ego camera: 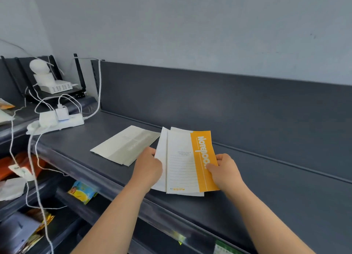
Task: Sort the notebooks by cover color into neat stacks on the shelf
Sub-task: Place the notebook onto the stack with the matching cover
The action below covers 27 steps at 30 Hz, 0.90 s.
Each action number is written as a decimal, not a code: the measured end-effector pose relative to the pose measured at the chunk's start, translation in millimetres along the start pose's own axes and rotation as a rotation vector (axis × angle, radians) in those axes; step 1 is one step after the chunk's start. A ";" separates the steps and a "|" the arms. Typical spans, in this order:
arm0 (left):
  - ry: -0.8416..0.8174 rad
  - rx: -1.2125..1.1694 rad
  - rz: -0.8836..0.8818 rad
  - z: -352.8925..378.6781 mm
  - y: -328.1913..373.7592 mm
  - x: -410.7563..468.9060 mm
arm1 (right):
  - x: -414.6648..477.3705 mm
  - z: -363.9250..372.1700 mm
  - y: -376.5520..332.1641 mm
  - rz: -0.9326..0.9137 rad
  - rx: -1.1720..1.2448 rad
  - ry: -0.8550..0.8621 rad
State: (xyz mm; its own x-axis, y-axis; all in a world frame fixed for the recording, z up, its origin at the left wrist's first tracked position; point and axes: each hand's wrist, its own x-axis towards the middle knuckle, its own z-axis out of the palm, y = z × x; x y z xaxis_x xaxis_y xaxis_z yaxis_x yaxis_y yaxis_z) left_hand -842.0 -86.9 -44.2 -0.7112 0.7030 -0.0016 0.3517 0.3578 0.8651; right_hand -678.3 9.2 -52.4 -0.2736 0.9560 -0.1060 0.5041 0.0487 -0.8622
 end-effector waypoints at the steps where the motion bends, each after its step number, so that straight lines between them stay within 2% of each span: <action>1: -0.023 0.015 0.007 -7.1 -5.0 11.6 | 2.1 9.7 -4.3 0.018 0.005 0.017; 5: -0.043 0.060 0.097 -35.0 -17.8 50.7 | 3.0 33.9 -21.7 0.067 0.017 0.110; 11: -0.022 0.171 0.142 -77.6 -40.9 104.6 | 4.9 61.0 -27.6 0.112 0.013 0.276; 19: 0.026 0.616 0.158 -104.4 -62.2 145.6 | 7.0 78.4 -24.1 0.098 -0.269 0.364; 23: 0.061 0.839 0.205 -100.8 -66.8 147.5 | 7.9 83.4 -22.3 0.157 -0.398 0.386; 25: -0.022 0.823 0.248 -93.5 -65.1 142.0 | 8.8 85.5 -22.5 0.185 -0.434 0.394; 27: -0.194 0.798 0.246 -83.6 -61.0 131.7 | 9.1 85.2 -23.1 0.210 -0.454 0.389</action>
State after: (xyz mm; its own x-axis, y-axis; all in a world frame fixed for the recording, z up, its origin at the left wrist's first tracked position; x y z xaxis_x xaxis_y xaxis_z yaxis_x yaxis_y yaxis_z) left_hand -1008.0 -67.5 -55.2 -0.4671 0.8842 -0.0087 0.8574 0.4553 0.2397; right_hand -762.2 -7.9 -75.7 0.1439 0.9895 0.0110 0.8352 -0.1154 -0.5378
